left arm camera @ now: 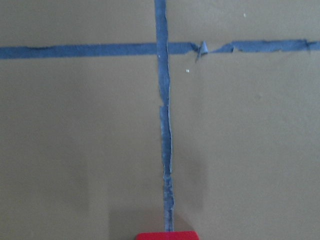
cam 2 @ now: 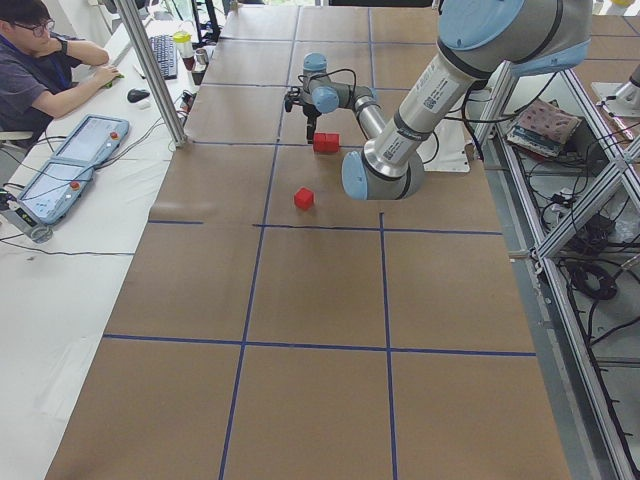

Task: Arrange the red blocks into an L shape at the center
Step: 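Open the left gripper and move it back to the last red cube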

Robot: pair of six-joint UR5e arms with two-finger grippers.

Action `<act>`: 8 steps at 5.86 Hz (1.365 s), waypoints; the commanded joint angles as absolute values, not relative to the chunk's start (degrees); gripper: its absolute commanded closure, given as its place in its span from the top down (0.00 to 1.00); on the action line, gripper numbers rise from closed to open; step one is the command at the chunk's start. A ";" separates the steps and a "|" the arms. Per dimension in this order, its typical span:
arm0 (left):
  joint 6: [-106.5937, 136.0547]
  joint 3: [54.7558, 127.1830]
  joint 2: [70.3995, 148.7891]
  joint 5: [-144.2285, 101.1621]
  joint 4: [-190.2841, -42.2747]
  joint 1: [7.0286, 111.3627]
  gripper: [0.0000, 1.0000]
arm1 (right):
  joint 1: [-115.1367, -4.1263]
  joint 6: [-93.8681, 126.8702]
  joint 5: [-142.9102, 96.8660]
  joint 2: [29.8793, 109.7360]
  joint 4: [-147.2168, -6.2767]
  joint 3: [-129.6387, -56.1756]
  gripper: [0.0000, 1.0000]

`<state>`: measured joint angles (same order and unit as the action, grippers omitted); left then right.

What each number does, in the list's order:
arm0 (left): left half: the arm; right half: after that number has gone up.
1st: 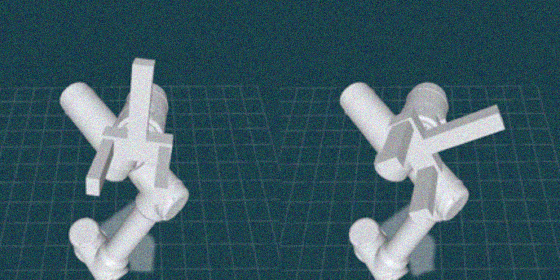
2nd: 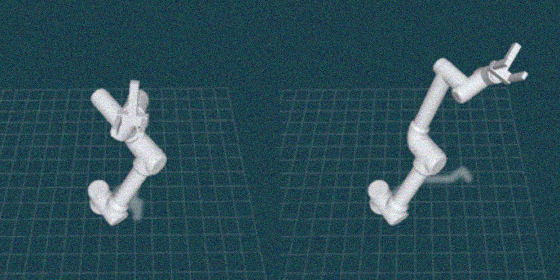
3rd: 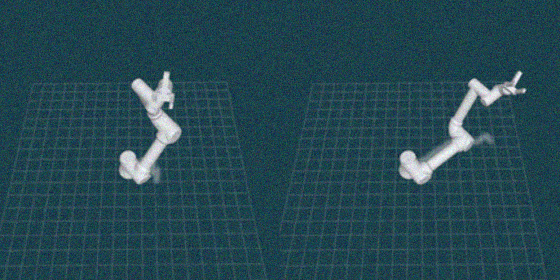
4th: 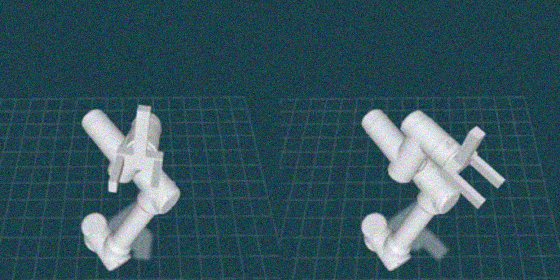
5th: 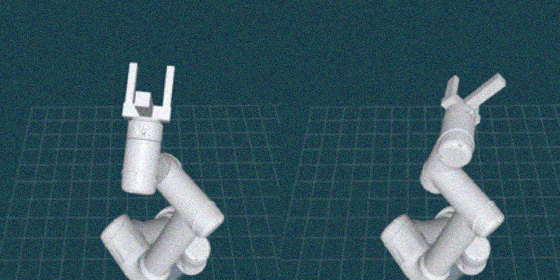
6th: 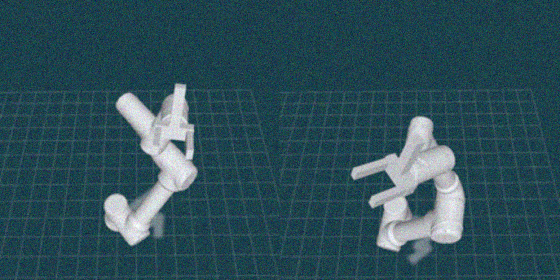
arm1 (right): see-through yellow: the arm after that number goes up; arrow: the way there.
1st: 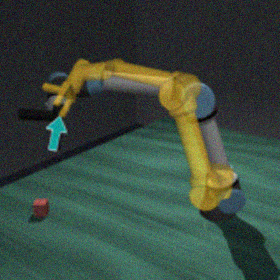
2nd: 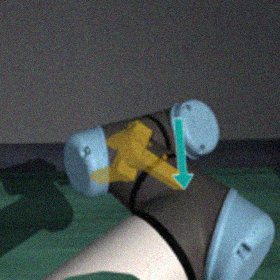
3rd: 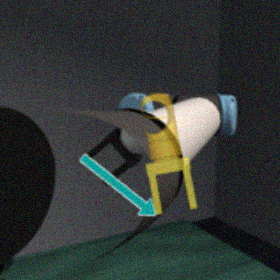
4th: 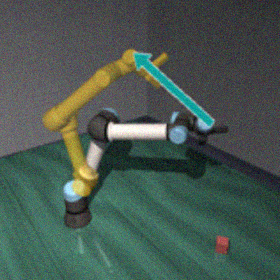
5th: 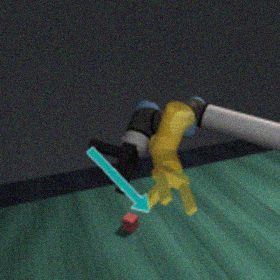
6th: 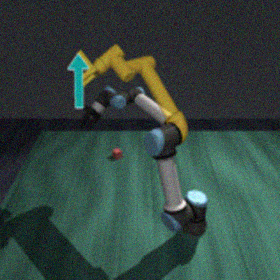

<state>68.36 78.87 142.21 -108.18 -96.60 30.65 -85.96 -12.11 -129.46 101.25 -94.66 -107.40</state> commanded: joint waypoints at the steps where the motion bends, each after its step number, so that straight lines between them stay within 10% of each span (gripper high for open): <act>1: 64.99 82.59 137.77 -116.84 -95.80 37.67 1.00 | -85.96 -12.04 -129.46 101.16 -94.66 -107.49 1.00; 8: 40.34 95.54 113.29 -116.12 -104.85 41.67 1.00 | -85.96 -11.87 -129.55 101.16 -94.75 -107.49 1.00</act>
